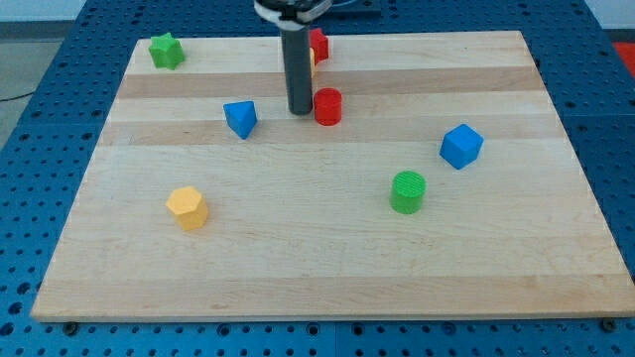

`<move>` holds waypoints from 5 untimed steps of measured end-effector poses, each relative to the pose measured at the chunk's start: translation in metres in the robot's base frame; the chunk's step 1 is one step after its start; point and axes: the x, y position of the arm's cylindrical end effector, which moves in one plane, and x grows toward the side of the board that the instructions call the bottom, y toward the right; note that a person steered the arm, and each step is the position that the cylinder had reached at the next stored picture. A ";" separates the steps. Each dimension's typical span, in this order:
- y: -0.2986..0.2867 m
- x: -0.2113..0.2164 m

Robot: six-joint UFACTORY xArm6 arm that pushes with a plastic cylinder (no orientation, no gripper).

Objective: Move the red circle vertically to the top of the blue cube

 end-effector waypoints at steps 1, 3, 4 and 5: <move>0.003 0.022; 0.060 -0.056; 0.118 -0.075; 0.080 -0.065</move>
